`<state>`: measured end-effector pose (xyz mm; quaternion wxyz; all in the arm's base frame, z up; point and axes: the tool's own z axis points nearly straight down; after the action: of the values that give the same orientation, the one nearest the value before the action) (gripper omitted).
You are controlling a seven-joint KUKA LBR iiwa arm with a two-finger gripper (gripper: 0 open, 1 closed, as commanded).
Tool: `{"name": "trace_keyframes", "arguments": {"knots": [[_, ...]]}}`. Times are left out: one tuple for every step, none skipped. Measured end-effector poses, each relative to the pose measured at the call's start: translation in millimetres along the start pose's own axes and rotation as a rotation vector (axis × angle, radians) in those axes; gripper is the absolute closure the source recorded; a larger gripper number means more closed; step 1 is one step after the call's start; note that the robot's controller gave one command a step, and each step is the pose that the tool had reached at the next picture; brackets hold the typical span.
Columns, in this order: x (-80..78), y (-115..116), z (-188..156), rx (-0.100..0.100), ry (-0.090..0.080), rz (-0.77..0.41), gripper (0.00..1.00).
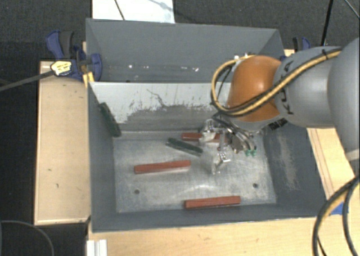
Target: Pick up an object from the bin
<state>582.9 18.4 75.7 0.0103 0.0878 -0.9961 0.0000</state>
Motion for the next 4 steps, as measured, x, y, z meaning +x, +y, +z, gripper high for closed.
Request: {"name": "trace_keyframes", "arguments": {"knots": [[-2.6, 60.1, -22.9, 0.002, -0.024, -0.121, 1.00], [-2.6, 60.1, -22.8, 0.002, -0.024, -0.121, 0.00], [-2.6, 60.1, -22.8, 0.002, -0.024, -0.121, 1.00], [-2.6, 60.1, -22.8, 0.002, -0.024, -0.121, 0.00]]}}
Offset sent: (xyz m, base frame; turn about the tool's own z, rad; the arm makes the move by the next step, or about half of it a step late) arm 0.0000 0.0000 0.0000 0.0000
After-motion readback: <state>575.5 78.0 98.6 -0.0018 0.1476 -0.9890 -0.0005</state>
